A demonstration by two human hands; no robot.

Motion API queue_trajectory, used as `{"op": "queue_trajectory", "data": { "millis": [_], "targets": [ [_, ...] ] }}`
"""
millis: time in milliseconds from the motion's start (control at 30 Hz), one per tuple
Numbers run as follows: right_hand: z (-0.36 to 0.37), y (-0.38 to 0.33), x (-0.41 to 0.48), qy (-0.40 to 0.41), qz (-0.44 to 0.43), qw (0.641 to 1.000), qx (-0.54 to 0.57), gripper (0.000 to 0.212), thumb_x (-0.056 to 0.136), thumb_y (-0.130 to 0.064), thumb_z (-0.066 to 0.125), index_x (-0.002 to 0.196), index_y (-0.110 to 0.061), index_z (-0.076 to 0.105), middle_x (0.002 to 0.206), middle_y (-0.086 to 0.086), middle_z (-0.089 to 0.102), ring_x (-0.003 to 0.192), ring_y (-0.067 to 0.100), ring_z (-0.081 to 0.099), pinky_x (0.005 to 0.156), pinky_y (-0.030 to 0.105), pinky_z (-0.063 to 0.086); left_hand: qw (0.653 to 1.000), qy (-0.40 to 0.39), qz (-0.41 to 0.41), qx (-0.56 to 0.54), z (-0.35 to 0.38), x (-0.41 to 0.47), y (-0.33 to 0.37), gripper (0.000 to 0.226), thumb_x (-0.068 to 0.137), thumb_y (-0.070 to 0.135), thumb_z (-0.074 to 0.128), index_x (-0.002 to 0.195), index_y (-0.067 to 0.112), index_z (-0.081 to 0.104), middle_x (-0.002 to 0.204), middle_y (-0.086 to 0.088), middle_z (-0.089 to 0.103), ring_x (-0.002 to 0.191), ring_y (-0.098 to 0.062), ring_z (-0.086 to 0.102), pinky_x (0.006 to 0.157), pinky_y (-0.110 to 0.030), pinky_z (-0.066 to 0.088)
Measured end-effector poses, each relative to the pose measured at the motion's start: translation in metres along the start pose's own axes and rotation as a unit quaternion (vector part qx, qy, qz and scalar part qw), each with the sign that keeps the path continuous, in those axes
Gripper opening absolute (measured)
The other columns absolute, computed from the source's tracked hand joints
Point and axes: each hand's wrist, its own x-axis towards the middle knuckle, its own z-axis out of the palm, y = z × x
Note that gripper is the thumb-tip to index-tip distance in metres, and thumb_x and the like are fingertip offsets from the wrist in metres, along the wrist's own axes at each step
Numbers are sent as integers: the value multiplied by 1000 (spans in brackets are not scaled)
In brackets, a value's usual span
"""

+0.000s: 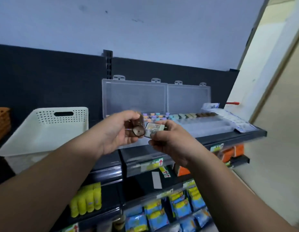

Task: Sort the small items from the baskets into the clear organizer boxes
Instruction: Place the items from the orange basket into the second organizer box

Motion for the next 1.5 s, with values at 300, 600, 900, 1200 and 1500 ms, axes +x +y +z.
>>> {"op": "queue_trajectory", "data": {
  "millis": [300,600,900,1200,1500],
  "targets": [
    [-127,10,-11,119,-34,992,5,37,89,0,61,121,-18,54,101,9,64,81,21,62,66,28,50,998,-39,32,29,115,56,-21,30,86,-5,58,110,11,63,100,-13,66,86,-25,64,76,-36,56],
    [-205,-3,55,215,-69,966,-122,38,86,-10,68,117,-26,54,113,1,64,91,20,68,71,28,54,970,-58,108,210,145,165,-19,48,83,0,63,123,26,56,112,3,62,102,-12,59,78,-18,47],
    [-256,1,130,224,-112,919,-304,49,84,-15,72,128,-25,53,102,-20,58,98,10,61,90,28,50,934,-8,91,347,159,233,-25,51,79,6,69,122,26,51,116,0,57,101,-20,59,82,-34,53],
    [-307,-3,204,80,-133,885,-438,42,75,-20,79,102,-37,53,96,-15,61,86,1,59,78,19,48,878,32,59,473,182,273,-32,40,76,19,76,110,30,58,108,8,58,101,-12,56,91,-36,51],
    [-329,1,245,-90,-146,837,-519,42,75,-32,78,106,-38,52,95,-18,53,84,1,52,66,13,39,822,95,5,562,208,298,-53,41,72,23,78,109,28,61,101,9,57,93,-12,56,86,-36,51]
  ]
}}
